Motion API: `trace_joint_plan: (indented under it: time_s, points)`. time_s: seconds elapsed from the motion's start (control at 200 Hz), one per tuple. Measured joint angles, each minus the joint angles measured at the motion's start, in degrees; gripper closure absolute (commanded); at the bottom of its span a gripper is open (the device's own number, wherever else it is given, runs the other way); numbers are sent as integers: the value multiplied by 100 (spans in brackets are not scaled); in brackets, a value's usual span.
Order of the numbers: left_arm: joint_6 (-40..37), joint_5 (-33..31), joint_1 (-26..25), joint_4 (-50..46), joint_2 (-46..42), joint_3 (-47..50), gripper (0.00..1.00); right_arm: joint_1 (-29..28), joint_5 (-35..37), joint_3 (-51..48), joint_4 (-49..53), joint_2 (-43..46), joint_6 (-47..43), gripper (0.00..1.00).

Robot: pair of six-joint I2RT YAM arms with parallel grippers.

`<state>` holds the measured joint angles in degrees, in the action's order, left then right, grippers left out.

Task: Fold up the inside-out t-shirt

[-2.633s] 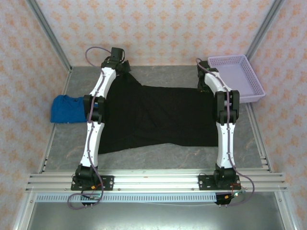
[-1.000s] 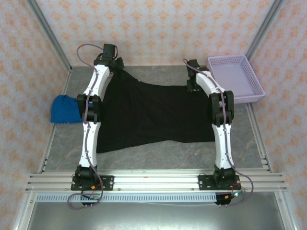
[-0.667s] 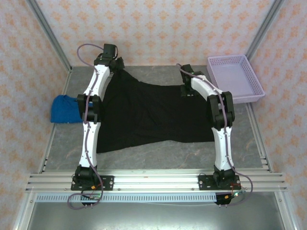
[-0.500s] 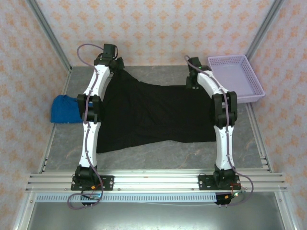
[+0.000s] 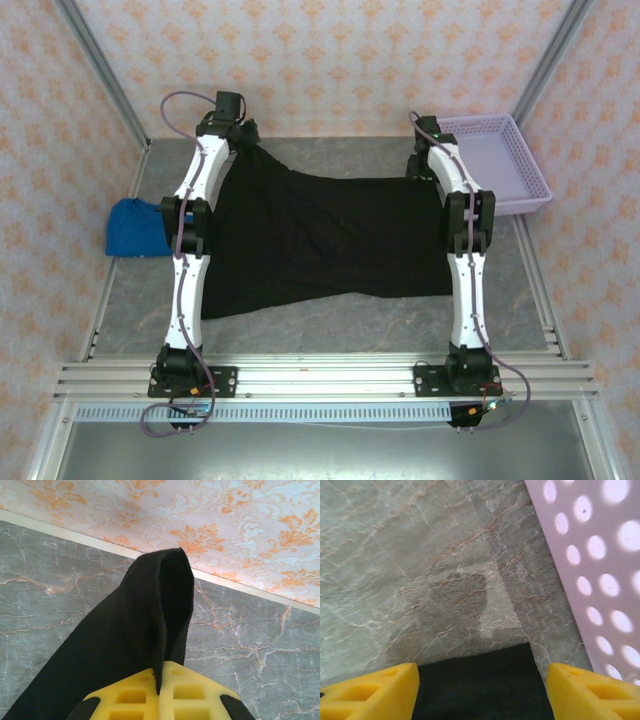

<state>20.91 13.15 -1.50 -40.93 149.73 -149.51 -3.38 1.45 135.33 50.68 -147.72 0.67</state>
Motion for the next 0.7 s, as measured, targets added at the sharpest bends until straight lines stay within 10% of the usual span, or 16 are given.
trace_joint_plan:
  time_s: [0.7]
  points:
    - [-42,2,0,2,0,2,98,284,-909,640,402,-372,164,85]
